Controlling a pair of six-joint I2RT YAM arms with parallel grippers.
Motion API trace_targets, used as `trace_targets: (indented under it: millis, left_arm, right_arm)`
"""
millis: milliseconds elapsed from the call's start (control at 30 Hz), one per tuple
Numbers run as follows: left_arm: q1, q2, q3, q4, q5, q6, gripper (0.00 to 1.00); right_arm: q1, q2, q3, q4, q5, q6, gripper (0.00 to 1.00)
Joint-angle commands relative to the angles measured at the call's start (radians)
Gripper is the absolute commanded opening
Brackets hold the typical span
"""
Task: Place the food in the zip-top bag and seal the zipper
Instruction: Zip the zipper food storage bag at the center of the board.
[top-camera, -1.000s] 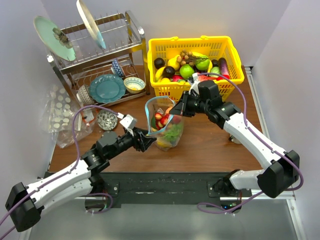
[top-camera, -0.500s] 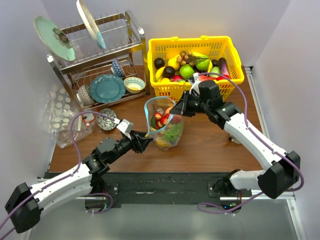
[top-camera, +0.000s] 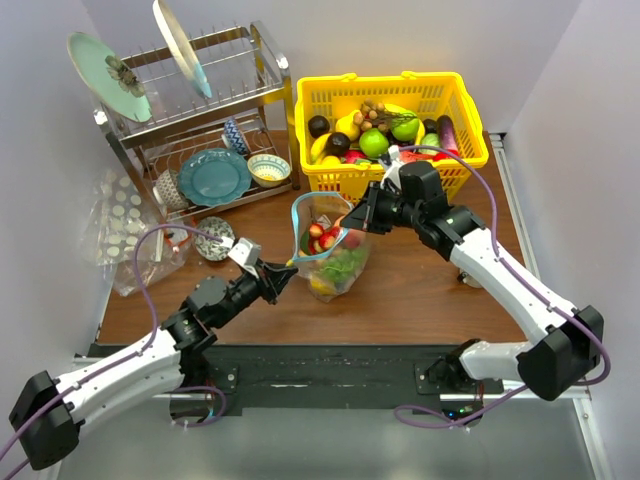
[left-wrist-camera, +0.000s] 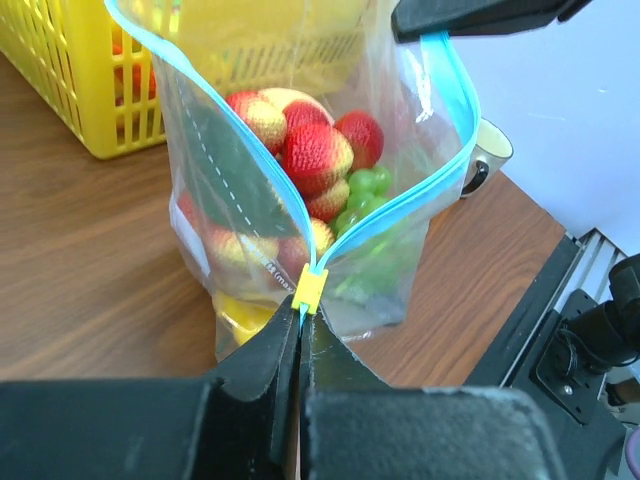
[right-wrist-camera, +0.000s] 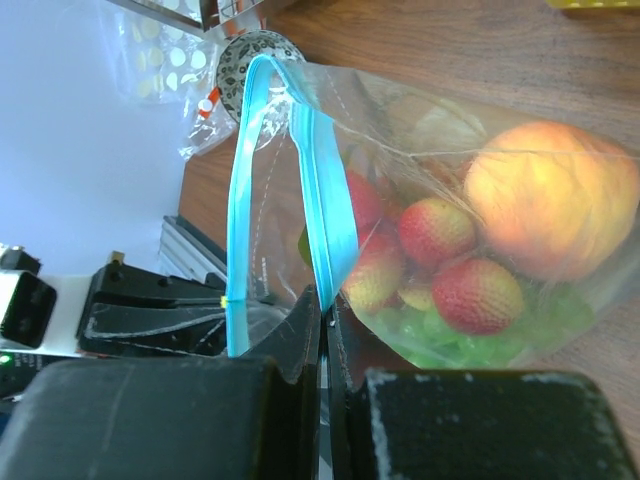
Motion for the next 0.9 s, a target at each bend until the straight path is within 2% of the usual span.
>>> trace_targets:
  millis: [0,133,433,500,567,667,867]
  left_arm:
    - [-0.005,-0.029,0.117,-0.097,-0.034,0.053,0.00]
    - [-0.006,-0.013,0.232,-0.261,-0.086,0.056,0.00]
    - [-0.006,0.015,0.369,-0.385,-0.048,0.215,0.00]
    - [-0.006,0.020,0.387,-0.385,-0.030,0.240,0.00]
    - [-0.006,0.024,0.403,-0.424,0.007,0.271,0.00]
    - [-0.005,0.023,0.400,-0.424,0.036,0.305,0.00]
    - [-0.006,-0.003,0.367,-0.404,0.101,0.343,0.00]
  right_arm:
    - [-0.003,-0.053,0.001,0.016,0.041,0.005,0.00]
    - [-0.003,-0.070,-0.009,-0.002,0.054,-0.008,0.00]
    - [-0.003,-0.122,-0.041,-0.057,0.061,-0.083,0.02]
    - [-0.005,-0.140,-0.035,-0.072,0.089,-0.131,0.08]
    - [-0.003,-0.151,-0.015,-0.100,0.112,-0.172,0.20]
    - [-0.003,-0.159,0.019,-0.088,0.124,-0.260,0.30]
    - [-0.002,-0.139,0.067,0.042,-0.080,-0.356,0.45]
